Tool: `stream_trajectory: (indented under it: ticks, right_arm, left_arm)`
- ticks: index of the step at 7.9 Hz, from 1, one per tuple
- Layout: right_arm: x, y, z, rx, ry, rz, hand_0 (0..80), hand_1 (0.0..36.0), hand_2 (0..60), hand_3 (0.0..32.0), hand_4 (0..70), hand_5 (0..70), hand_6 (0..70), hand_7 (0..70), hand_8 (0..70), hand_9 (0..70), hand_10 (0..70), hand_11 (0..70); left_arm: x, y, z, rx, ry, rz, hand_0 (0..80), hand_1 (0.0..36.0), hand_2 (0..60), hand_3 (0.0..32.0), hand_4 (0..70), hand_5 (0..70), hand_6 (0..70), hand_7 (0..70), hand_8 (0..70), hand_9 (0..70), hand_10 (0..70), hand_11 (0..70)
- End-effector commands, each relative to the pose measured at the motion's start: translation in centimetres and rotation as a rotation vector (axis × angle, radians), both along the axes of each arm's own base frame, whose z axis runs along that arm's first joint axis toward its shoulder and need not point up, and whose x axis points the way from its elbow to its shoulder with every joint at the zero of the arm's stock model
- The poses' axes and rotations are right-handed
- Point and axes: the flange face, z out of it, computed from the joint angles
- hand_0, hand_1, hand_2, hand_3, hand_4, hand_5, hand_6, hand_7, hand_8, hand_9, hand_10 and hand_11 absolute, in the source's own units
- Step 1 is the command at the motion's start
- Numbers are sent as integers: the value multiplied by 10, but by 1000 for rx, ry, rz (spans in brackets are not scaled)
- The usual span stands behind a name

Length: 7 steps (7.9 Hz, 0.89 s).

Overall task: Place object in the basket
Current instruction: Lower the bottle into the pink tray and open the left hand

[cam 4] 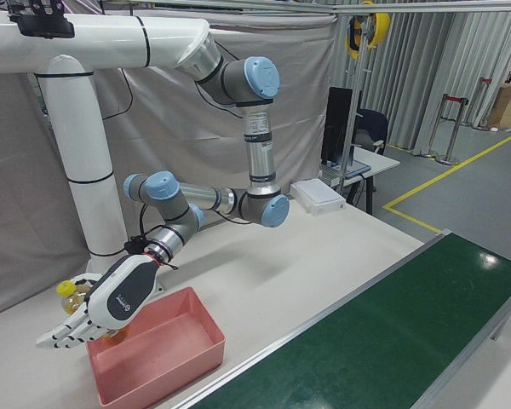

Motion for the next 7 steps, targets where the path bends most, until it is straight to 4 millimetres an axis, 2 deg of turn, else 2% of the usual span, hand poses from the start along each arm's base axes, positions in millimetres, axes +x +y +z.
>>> stream_trajectory:
  ticks: [1,2,5,7]
  right_arm:
    - [0,0,0,0,0,0,0,0,0,0,0,0,0,0,0,0,0,0]
    - [0,0,0,1,0,0,0,0,0,0,0,0,0,0,0,0,0,0]
    - [0,0,0,1,0,0,0,0,0,0,0,0,0,0,0,0,0,0]
    - [0,0,0,1,0,0,0,0,0,0,0,0,0,0,0,0,0,0]
  left_arm:
    - [-4,-7,23,-1,9,-11,457,59,0,0,0,62,0,26,19,36,75,121]
    - [-4,-8,23,-3,10,-13,459,55,0,0,0,2,0,15,0,1,46,79]
    - [-8,-14,23,-6,12,-25,466,83,0,0,0,0,0,7,0,0,19,42]
    - [-14,-22,23,-9,14,-40,468,84,0,0,0,0,0,6,0,0,16,40]
